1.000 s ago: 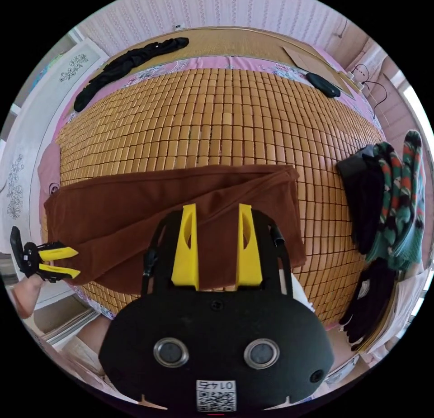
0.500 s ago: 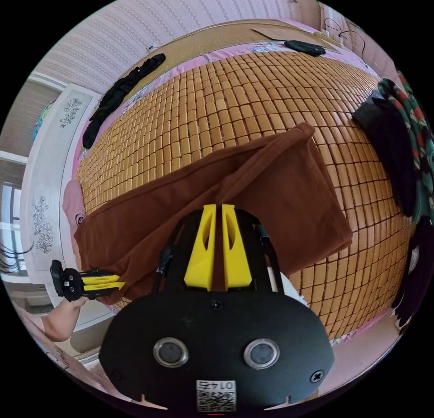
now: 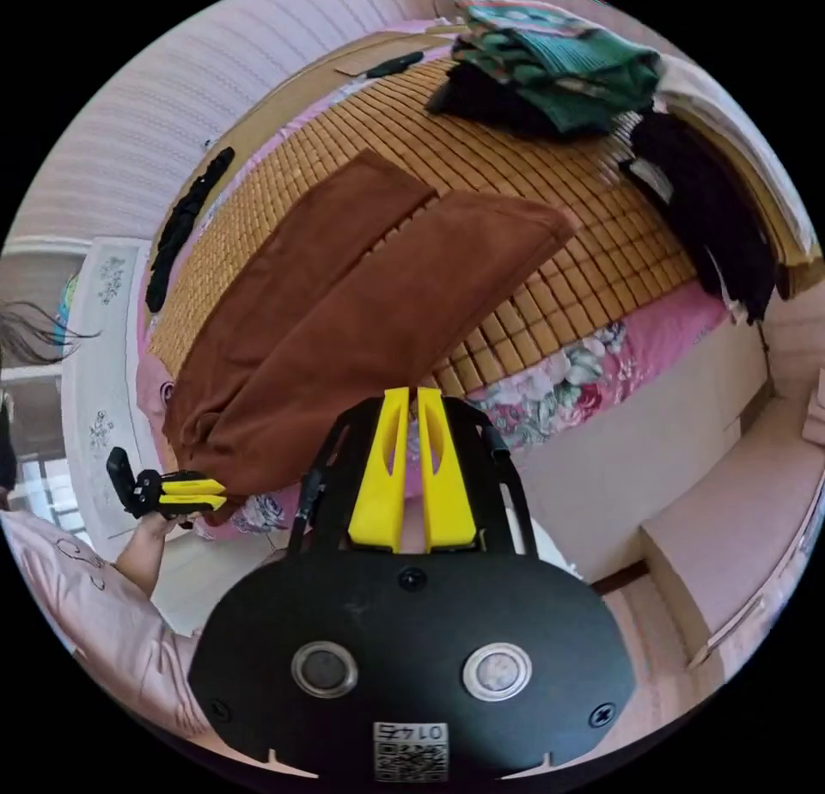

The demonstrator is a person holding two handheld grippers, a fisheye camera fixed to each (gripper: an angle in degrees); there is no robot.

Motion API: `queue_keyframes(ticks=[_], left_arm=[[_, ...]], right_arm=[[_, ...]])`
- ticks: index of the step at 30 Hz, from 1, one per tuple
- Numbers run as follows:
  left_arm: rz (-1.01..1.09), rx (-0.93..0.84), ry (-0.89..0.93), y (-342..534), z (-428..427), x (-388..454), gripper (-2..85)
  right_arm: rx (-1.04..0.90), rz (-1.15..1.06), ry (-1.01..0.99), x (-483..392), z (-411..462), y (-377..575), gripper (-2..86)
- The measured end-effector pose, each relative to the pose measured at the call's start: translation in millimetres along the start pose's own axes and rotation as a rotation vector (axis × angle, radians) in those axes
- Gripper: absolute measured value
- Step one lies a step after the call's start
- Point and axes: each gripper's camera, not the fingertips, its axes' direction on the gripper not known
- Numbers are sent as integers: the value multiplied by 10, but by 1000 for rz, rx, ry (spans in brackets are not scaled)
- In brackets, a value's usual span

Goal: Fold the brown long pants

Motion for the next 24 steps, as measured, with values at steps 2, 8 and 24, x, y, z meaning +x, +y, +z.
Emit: queue_keyframes(ticks=[2, 8, 24], left_arm=[[16, -29, 75, 61, 161, 77, 54], [-46, -21, 36, 326, 84, 88, 59], [-1112, 273, -655, 2386, -638, -1018, 6]], right_arm=[[-131, 227, 6, 472, 384, 310, -2], [-13, 331, 88, 443, 399, 392, -2], [-59, -665, 421, -2869, 1956, -1850, -4]])
